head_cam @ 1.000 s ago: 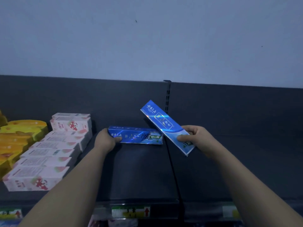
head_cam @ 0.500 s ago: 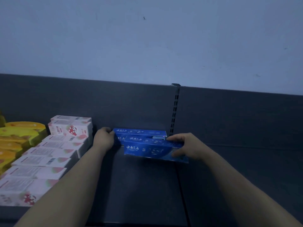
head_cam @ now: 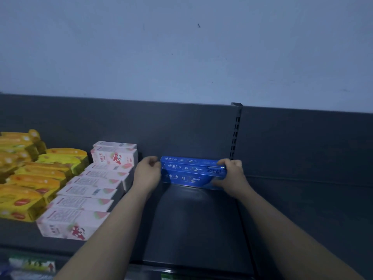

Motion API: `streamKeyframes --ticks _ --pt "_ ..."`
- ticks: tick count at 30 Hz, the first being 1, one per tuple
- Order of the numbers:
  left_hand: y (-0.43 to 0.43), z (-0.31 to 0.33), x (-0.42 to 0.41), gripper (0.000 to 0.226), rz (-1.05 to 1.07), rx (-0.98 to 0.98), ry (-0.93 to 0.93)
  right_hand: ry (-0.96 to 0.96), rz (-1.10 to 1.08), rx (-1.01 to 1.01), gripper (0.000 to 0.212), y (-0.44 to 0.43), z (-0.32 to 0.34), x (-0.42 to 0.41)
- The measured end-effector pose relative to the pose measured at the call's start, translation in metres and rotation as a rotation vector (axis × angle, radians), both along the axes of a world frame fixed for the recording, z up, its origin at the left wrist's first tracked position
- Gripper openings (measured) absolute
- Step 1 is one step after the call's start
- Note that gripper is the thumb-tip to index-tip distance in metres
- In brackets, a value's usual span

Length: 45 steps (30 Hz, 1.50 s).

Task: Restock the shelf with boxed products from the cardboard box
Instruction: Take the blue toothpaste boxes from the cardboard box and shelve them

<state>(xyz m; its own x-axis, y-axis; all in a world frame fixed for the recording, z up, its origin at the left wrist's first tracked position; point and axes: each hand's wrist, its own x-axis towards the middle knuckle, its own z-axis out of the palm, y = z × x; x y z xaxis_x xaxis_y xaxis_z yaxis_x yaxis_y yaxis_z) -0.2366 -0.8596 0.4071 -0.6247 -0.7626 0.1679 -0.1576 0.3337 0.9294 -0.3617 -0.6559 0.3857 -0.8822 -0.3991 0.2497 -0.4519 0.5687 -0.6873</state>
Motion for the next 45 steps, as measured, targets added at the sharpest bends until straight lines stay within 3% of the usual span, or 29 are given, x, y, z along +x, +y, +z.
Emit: streamKeyframes --ticks 4,8,21,29,37,45 --pt "0.014 -0.002 0.016 0.032 -0.046 -0.004 0.005 -0.024 -0.111 -0.056 0.063 0.004 0.003 0.013" --pt "0.031 -0.001 0.037 0.033 -0.129 -0.028 -0.004 -0.082 -0.148 0.011 0.082 0.025 0.020 0.036" --pt "0.161 -0.005 0.090 0.035 -0.556 -0.347 0.000 0.141 -0.256 0.232 0.063 0.161 0.023 0.189" --pt "0.316 -0.024 0.125 0.036 -0.943 -0.390 0.030 0.071 -0.578 0.275 0.062 0.311 -0.016 0.300" --pt "0.504 -0.080 0.204 0.030 -1.357 -0.395 0.008 -0.133 -0.956 0.256 0.059 0.476 -0.065 0.453" --pt "0.670 -0.160 0.299 0.033 -1.656 -0.376 -0.246 -0.348 -1.295 0.168 0.050 0.609 -0.120 0.610"
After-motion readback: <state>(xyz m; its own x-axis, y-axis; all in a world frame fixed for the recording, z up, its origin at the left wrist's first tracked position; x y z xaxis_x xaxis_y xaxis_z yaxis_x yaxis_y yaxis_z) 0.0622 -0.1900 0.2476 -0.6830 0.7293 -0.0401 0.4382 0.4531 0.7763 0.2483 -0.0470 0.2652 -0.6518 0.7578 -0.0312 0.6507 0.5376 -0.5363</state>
